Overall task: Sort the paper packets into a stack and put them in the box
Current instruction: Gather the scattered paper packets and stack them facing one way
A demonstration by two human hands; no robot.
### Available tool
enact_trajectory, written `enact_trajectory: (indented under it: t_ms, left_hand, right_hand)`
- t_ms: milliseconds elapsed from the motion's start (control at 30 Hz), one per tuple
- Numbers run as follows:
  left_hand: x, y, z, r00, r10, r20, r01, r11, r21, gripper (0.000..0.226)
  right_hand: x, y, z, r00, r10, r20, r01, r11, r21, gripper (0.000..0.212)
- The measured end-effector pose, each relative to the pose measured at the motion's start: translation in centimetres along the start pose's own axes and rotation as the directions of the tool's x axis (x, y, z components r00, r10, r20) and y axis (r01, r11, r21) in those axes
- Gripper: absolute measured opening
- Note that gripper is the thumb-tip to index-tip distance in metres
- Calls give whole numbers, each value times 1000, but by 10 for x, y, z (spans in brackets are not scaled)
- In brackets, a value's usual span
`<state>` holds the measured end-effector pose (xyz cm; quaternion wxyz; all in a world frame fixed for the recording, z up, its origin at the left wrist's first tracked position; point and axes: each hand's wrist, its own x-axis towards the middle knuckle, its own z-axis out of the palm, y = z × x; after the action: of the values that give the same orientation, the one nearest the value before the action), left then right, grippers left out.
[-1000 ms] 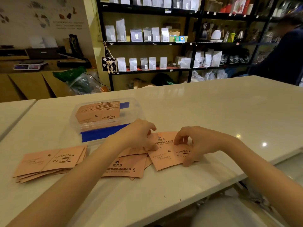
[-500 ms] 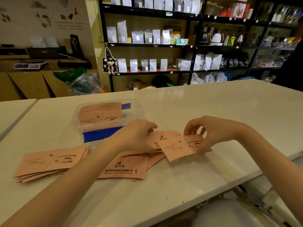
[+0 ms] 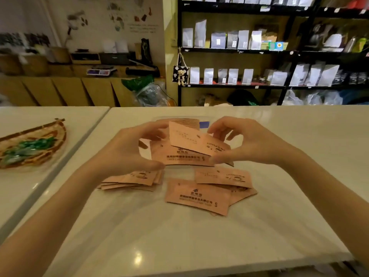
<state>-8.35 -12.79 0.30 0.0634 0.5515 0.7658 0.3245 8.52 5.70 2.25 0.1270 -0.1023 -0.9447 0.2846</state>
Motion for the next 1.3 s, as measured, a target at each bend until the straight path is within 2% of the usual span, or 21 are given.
enact_trajectory:
  t_ms: [200, 333, 433, 633, 767, 933, 1000, 1133, 1300]
  left_hand:
    - [-37, -44, -19, 973, -224, -57, 216, 968, -129, 85]
    - [-53, -69, -27, 947, -314, -71, 294, 933, -208, 87]
    - [-60, -81, -27, 938, -344, -49, 326, 920, -220, 88]
    - [-63, -94, -19, 929, -370, -27, 346, 892, -292, 87]
    - [-63, -95, -16, 927, -374, -20, 360, 905, -227, 84]
    - [-61, -89, -18, 934, -357, -17, 354, 931, -89, 65]
    - [-57, -81, -20, 947, -321, -26, 320, 947, -40, 60]
    - [-39, -52, -16, 982, -186, -36, 188, 981, 53, 53]
    - [-18, -14, 7, 999, 2, 49, -8, 993, 115, 50]
  right_hand:
    - [47, -29, 45, 981, -188, 42, 191, 978, -85, 40]
    - [65, -39, 72, 960, -267, 84, 278, 944, -178, 45]
    - [74, -40, 89, 961, -235, 143, 267, 922, -280, 49]
    - [79, -39, 108, 933, -314, 176, 360, 822, -441, 52]
    - [79, -37, 113, 913, -346, 213, 406, 749, -524, 53]
    - [77, -34, 112, 900, -363, 242, 436, 731, -525, 55]
    - [74, -36, 106, 904, -371, 211, 426, 761, -489, 53]
    - [65, -30, 86, 914, -391, 104, 400, 832, -386, 50]
    - [41, -8, 53, 945, -328, -18, 304, 895, -326, 45]
